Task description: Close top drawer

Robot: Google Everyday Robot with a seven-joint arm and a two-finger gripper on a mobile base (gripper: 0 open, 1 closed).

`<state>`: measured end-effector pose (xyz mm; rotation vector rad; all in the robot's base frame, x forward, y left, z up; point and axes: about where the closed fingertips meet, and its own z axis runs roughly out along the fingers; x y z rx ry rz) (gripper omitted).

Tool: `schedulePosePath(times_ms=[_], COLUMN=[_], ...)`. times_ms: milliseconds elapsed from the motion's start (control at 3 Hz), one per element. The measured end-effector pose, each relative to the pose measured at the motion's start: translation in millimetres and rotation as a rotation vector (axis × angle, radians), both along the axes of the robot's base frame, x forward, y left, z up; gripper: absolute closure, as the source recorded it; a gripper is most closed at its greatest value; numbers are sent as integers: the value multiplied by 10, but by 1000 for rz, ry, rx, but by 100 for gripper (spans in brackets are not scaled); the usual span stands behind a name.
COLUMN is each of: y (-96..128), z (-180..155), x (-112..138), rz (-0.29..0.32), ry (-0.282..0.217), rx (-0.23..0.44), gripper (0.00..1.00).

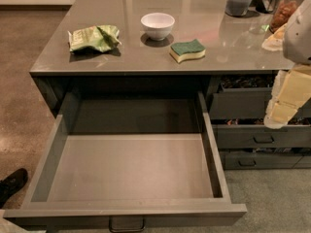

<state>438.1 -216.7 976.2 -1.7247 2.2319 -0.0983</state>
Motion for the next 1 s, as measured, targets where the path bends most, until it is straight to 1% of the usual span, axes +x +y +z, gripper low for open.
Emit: schedulePosePath(times_ms=[333,667,1000], y=[0,6,-21], z=[0,4,-205], x=[0,-33,-184], rz=[0,16,29], ry=[0,-1,23], rx=[0,5,31], gripper=[0,0,0])
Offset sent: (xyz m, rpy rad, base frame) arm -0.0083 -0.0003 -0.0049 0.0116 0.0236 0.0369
